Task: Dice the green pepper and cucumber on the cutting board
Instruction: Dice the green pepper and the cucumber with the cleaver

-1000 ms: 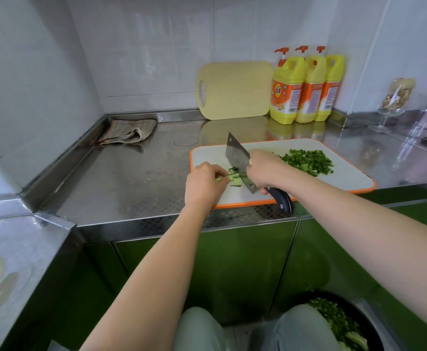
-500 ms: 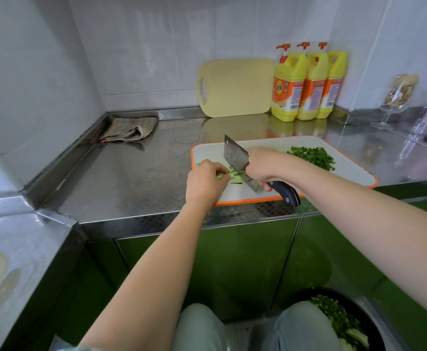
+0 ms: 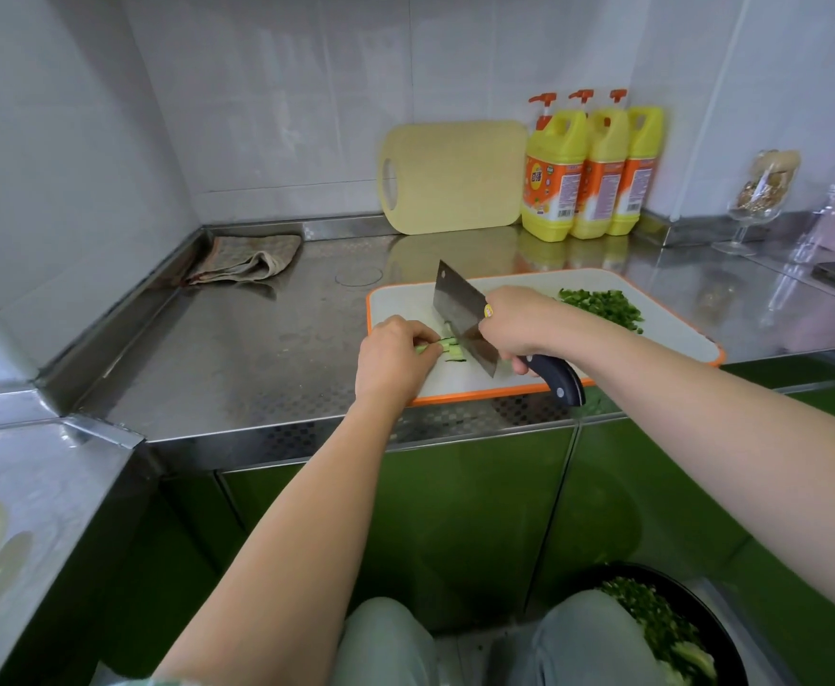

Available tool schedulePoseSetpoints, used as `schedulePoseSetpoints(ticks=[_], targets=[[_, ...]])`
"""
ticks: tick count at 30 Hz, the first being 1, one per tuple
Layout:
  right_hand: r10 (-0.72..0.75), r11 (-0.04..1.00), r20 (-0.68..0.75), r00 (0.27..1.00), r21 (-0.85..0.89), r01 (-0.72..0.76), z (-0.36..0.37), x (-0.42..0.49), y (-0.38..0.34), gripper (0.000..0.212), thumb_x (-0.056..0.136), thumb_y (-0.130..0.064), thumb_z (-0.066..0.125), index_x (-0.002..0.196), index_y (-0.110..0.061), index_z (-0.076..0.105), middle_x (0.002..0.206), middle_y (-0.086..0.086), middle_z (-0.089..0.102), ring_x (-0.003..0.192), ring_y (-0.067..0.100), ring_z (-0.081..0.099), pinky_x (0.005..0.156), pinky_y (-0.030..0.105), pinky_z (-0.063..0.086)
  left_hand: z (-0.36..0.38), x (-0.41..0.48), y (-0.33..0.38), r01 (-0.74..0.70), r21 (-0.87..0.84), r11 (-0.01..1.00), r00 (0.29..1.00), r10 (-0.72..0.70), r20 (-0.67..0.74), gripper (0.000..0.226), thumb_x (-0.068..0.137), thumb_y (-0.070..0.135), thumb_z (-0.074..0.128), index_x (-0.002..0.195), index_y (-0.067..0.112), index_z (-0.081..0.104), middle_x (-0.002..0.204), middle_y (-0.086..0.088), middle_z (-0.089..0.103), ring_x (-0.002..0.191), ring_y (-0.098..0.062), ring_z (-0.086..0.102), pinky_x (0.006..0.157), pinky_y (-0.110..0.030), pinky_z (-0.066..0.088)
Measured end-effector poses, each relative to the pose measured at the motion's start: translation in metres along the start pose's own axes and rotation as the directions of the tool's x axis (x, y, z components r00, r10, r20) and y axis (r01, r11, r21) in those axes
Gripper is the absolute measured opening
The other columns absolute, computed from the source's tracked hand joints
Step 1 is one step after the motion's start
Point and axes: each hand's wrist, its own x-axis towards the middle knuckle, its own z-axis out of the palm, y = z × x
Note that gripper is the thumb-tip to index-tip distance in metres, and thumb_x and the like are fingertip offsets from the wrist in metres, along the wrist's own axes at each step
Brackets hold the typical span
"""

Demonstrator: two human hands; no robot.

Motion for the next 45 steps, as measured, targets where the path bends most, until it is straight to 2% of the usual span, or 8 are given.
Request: schedulePoseSetpoints(ticks=[8, 16, 24, 29, 36, 41, 43, 45], targets=[[0.083, 0.993, 0.079, 0.993, -0.094, -0.075, 0.007, -0.004, -0.008, 0.017, 0.091, 0.004, 0.039, 0.087, 0.005, 0.056, 0.045, 0.01, 0.055, 0.041, 0.019, 0.051, 0.042, 0.019, 0.038, 0.001, 0.0, 0.0, -0.008, -0.017, 1.0, 1.0, 0.008, -0.017, 0.014, 0.086, 0.028, 0.068, 0.096, 0.021, 0.075, 0.095, 0.003, 0.071, 0.079, -0.013, 0.054, 0.069, -0.025, 0.041], [0.079, 0.997, -0.041, 0.996, 0.004, -0.079, 0.011, 0.001, -0.003, 0.02, 0.097, -0.006, 0.038, 0.108, 0.002, 0.053, 0.083, 0.019, 0.065, 0.047, 0.024, 0.057, 0.044, 0.023, 0.039, 0.001, -0.001, 0.0, 0.008, -0.021, 1.0, 1.0, -0.008, -0.009, 0.023, 0.084, 0.027, 0.065, 0.106, 0.019, 0.067, 0.104, 0.001, 0.062, 0.091, -0.015, 0.054, 0.075, -0.025, 0.04], [0.133, 0.988, 0.071, 0.989, -0.086, -0.126, 0.011, -0.002, -0.012, 0.021, 0.091, 0.003, 0.045, 0.105, 0.007, 0.06, 0.03, 0.005, 0.048, 0.04, 0.017, 0.051, 0.04, 0.019, 0.036, 0.001, -0.002, -0.001, -0.009, -0.019, 1.0, 1.0, 0.009, 0.0, 0.012, 0.084, 0.02, 0.063, 0.095, 0.02, 0.07, 0.095, 0.002, 0.057, 0.087, -0.015, 0.05, 0.071, -0.025, 0.037], [0.119, 0.993, 0.0, 0.993, 0.029, -0.119, 0.016, 0.003, -0.007, 0.023, 0.097, -0.005, 0.04, 0.108, 0.006, 0.056, 0.069, 0.017, 0.063, 0.047, 0.023, 0.057, 0.044, 0.023, 0.04, 0.002, -0.001, -0.001, 0.002, -0.004, 1.0, 1.0, -0.002, -0.007, 0.01, 0.083, 0.022, 0.064, 0.091, 0.021, 0.069, 0.093, 0.001, 0.058, 0.09, -0.018, 0.051, 0.069, -0.025, 0.035], [0.08, 0.995, 0.024, 0.997, -0.064, -0.078, 0.005, -0.005, -0.01, 0.018, 0.096, -0.003, 0.038, 0.1, 0.005, 0.054, 0.047, 0.01, 0.056, 0.044, 0.02, 0.054, 0.044, 0.02, 0.038, 0.003, 0.001, -0.002, -0.001, 0.0, 1.0, 1.0, 0.001, -0.006, 0.011, 0.084, 0.024, 0.064, 0.093, 0.02, 0.07, 0.092, 0.001, 0.055, 0.091, -0.018, 0.05, 0.07, -0.026, 0.036], [0.051, 0.995, 0.067, 0.996, -0.085, -0.045, 0.012, -0.005, -0.015, 0.017, 0.092, 0.0, 0.044, 0.086, -0.004, 0.059, 0.064, 0.009, 0.057, 0.049, 0.016, 0.052, 0.045, 0.022, 0.04, 0.003, -0.001, -0.001, 0.004, -0.012, 1.0, 1.0, -0.004, -0.009, 0.01, 0.084, 0.023, 0.064, 0.092, 0.02, 0.07, 0.09, 0.004, 0.052, 0.092, -0.017, 0.05, 0.071, -0.025, 0.034], [-0.004, 0.998, 0.011, 1.0, -0.056, 0.005, 0.017, -0.001, -0.015, 0.024, 0.093, -0.005, 0.044, 0.07, -0.013, 0.048, 0.071, 0.006, 0.055, 0.052, 0.014, 0.05, 0.046, 0.024, 0.04, 0.002, -0.001, 0.0, 0.009, -0.007, 1.0, 1.0, -0.009, -0.011, 0.011, 0.083, 0.023, 0.064, 0.092, 0.021, 0.07, 0.09, 0.004, 0.052, 0.094, -0.019, 0.051, 0.073, -0.026, 0.036], [0.024, 0.999, -0.023, 0.999, -0.029, -0.025, 0.02, 0.002, -0.013, 0.022, 0.096, -0.006, 0.042, 0.076, -0.008, 0.051, 0.071, 0.01, 0.056, 0.052, 0.018, 0.053, 0.046, 0.024, 0.04, 0.002, -0.002, 0.0, 0.011, 0.007, 1.0, 1.0, -0.011, -0.023, 0.011, 0.083, 0.025, 0.064, 0.092, 0.022, 0.069, 0.089, 0.004, 0.053, 0.097, -0.021, 0.051, 0.079, -0.031, 0.041]])
